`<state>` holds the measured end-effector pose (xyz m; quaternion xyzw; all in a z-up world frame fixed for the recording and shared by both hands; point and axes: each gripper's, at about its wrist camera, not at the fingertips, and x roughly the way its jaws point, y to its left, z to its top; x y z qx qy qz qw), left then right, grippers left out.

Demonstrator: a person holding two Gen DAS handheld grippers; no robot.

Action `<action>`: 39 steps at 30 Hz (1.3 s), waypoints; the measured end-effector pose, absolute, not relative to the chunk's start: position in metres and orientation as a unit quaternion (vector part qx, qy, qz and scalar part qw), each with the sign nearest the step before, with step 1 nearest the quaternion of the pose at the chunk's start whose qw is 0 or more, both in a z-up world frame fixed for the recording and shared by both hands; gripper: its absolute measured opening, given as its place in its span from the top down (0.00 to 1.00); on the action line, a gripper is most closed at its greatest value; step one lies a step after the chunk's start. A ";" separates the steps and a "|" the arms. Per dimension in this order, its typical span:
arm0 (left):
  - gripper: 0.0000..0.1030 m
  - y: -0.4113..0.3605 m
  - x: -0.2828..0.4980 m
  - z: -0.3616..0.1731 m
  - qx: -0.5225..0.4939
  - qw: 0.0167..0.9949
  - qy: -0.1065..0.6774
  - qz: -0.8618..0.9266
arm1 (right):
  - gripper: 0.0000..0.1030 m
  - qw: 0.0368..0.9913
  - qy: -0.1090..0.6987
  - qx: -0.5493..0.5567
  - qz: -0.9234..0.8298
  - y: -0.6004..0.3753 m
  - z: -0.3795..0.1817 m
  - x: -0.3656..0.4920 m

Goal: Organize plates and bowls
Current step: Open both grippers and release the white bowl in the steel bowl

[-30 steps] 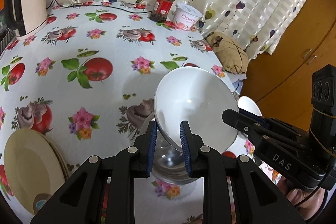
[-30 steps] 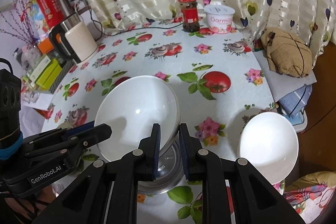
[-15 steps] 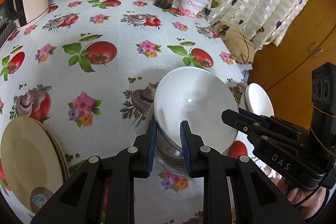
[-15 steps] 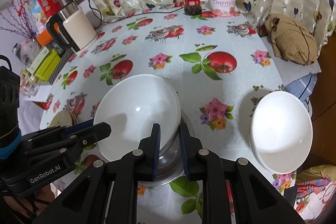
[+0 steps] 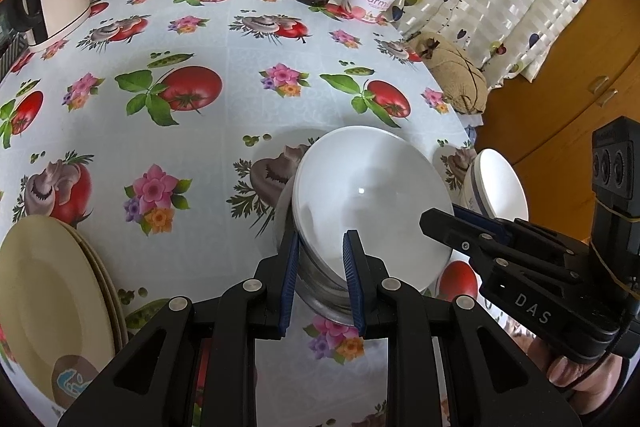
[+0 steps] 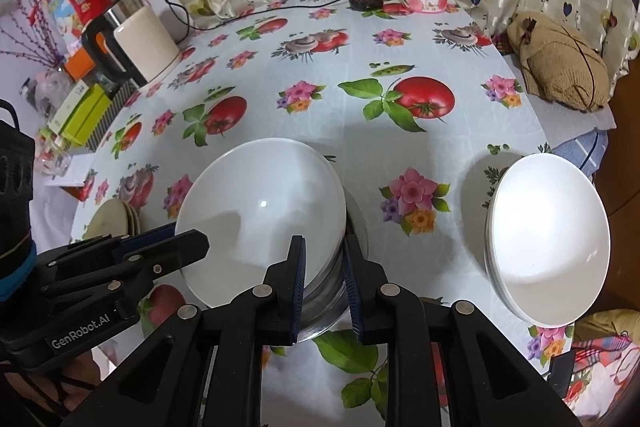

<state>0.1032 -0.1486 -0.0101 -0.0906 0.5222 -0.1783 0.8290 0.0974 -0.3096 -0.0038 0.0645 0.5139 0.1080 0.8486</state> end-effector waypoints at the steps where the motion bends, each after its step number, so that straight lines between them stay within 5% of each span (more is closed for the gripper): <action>1: 0.77 -0.148 0.103 -0.010 -0.091 0.829 0.522 -0.178 | 0.81 0.849 0.514 0.064 0.108 -0.310 -0.004 0.097; 39: 0.77 -0.139 0.090 0.013 -0.089 0.854 0.486 -0.164 | 0.70 0.859 0.493 0.069 0.115 -0.312 0.016 0.084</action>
